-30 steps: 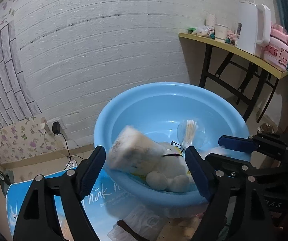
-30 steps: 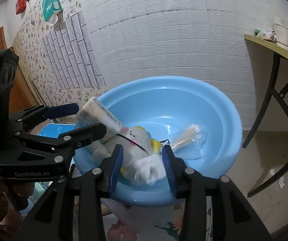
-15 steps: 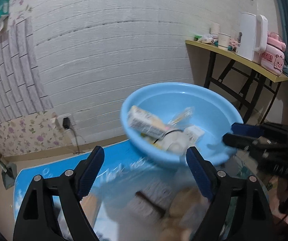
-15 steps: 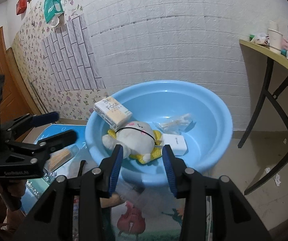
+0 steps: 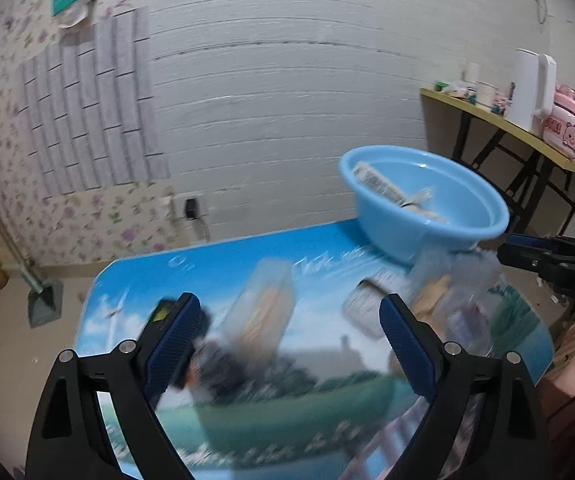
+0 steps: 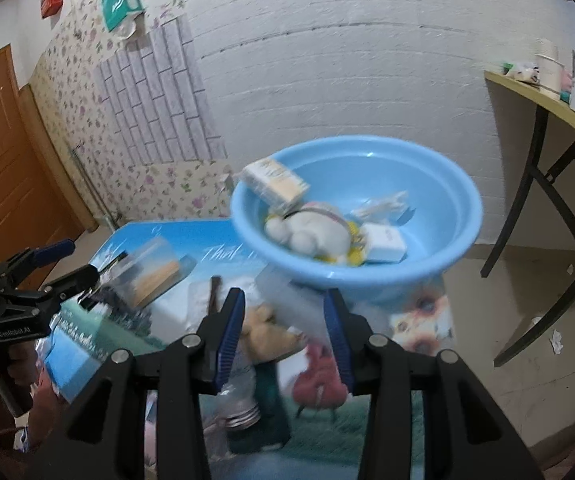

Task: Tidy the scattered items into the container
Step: 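Withdraw both grippers from the basin back over the table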

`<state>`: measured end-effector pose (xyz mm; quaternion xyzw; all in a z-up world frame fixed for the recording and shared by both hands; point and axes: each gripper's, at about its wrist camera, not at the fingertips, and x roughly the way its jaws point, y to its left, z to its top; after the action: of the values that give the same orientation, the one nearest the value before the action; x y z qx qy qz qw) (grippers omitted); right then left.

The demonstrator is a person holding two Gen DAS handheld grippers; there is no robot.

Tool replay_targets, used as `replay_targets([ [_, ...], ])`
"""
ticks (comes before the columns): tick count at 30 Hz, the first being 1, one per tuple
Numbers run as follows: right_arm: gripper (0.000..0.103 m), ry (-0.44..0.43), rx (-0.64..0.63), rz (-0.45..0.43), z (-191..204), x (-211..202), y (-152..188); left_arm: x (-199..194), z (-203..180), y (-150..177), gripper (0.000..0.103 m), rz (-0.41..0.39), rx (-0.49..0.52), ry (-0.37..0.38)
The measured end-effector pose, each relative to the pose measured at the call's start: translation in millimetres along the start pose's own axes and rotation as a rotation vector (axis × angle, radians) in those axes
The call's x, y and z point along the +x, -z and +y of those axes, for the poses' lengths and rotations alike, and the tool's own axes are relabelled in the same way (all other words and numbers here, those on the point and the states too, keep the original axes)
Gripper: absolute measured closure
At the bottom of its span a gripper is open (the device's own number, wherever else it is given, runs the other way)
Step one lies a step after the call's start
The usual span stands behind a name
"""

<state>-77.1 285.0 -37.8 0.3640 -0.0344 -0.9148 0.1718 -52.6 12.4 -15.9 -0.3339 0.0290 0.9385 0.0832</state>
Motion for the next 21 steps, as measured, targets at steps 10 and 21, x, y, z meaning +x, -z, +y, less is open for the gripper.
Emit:
replay_targets([
  [10, 0.054, 0.001, -0.002, 0.037, 22, 5, 16, -30, 56, 58, 0.010, 0.071, -0.071, -0.130],
  [21, 0.051, 0.005, -0.019, 0.099, 38, 19, 27, -42, 92, 93, 0.010, 0.108, -0.125, -0.187],
])
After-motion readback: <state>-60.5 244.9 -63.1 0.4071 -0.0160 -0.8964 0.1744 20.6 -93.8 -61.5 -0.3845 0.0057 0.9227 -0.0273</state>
